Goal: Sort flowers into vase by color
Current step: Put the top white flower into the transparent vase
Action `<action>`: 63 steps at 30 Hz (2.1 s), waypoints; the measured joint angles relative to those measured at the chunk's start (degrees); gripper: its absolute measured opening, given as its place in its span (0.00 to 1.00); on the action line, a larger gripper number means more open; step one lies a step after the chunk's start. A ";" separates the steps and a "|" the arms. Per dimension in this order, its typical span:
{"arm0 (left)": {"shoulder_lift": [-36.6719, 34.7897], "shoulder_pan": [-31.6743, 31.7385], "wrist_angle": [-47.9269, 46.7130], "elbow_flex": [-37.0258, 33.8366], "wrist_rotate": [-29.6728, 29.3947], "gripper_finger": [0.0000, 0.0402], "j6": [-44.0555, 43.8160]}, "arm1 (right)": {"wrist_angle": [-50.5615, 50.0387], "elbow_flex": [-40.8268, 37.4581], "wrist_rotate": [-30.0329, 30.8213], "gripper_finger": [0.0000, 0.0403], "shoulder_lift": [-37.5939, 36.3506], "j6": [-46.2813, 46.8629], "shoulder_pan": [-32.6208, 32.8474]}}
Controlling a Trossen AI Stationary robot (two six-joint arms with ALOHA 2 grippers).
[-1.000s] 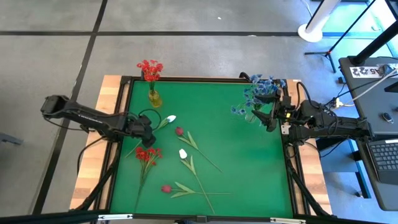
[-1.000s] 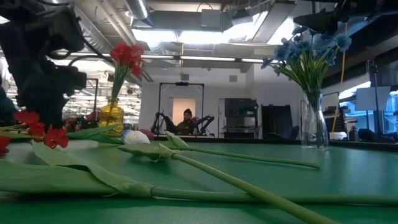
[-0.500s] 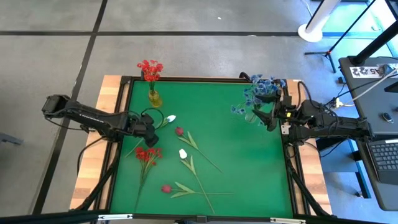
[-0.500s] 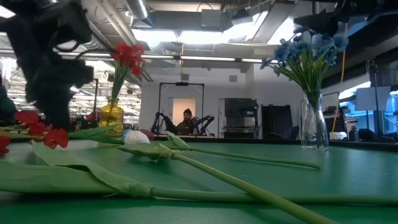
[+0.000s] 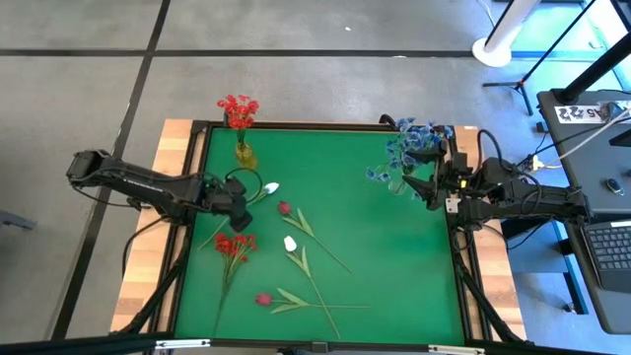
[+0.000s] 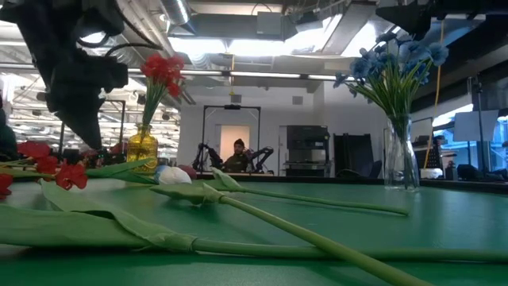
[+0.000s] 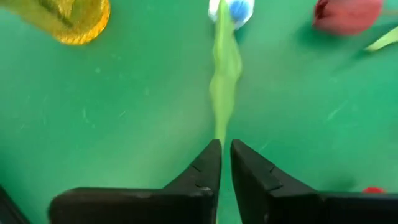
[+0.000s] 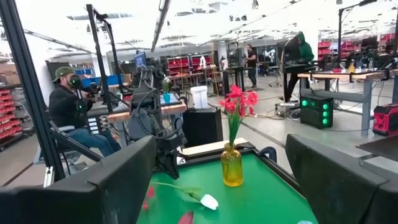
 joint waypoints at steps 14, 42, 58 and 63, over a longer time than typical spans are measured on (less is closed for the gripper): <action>0.00 -0.01 3.19 -6.16 0.80 0.44 -2.28 | -0.28 0.00 -0.04 0.89 0.02 -0.04 0.00; 0.00 3.08 7.43 -6.61 3.95 0.13 -1.75 | -0.86 0.00 -0.07 0.89 0.02 0.46 0.00; 6.62 8.41 12.06 -6.55 2.94 0.48 2.55 | -1.83 -0.02 -0.04 0.89 0.13 0.59 0.00; 12.53 10.51 15.48 -6.18 4.77 0.47 4.04 | -1.88 -0.02 -0.17 0.89 0.13 0.65 0.00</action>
